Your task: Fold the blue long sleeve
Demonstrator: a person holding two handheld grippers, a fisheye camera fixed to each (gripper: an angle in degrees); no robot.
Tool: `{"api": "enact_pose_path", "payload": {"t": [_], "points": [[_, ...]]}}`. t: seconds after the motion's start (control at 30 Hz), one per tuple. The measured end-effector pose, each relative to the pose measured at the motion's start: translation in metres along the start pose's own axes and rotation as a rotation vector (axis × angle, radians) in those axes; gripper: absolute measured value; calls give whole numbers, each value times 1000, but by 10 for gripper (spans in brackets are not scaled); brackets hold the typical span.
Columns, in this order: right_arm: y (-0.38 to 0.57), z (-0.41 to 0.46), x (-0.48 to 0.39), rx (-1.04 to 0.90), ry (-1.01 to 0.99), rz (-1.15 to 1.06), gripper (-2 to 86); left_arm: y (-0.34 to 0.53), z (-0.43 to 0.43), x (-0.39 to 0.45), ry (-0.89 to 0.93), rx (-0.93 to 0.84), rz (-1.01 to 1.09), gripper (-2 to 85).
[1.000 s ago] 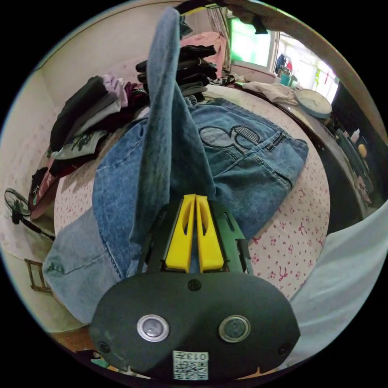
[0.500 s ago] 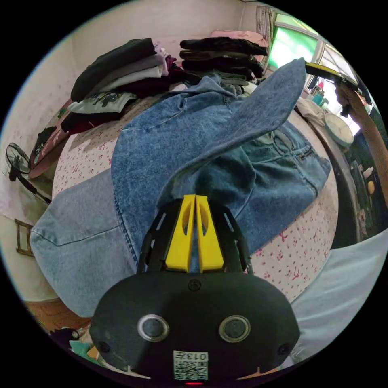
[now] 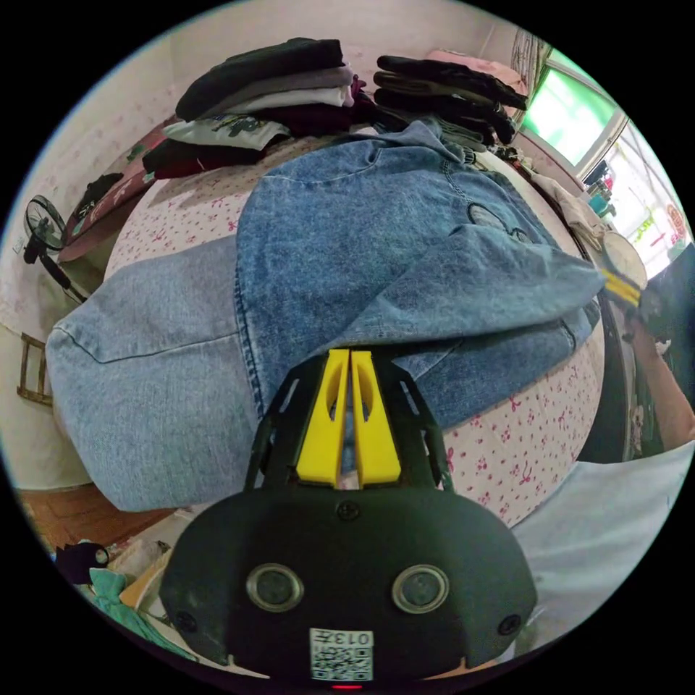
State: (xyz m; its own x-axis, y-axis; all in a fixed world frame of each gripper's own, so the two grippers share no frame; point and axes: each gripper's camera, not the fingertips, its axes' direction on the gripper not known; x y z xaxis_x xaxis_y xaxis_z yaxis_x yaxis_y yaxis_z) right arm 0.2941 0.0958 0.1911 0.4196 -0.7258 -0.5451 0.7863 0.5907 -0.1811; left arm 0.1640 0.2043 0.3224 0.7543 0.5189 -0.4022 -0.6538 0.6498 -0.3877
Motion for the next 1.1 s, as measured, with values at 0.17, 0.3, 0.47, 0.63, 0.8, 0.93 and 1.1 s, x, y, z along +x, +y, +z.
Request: {"api": "enact_pose_path", "payload": {"t": [0.17,0.3,0.47,0.63,0.8,0.93,1.1], "points": [[64,14,12,-89,107,99,26,7,-34,-10,-71,81,-11,1],[83,8,66,-40,-30,341,65,-4,-55,-13,-23,173,5,24],[84,32,134,84,-395,618,86,-36,-34,4,84,102,74,87],[77,96,130,-143,-493,527,84,-48,16,26,130,-102,152,93],[77,109,129,-192,-493,413,55,-43,8,36,3,-83,183,10],[84,78,125,7,-265,298,47,-28,-23,48,-88,47,204,2],[112,128,126,-133,-311,378,69,-13,2,38,-22,-20,129,3]]}}
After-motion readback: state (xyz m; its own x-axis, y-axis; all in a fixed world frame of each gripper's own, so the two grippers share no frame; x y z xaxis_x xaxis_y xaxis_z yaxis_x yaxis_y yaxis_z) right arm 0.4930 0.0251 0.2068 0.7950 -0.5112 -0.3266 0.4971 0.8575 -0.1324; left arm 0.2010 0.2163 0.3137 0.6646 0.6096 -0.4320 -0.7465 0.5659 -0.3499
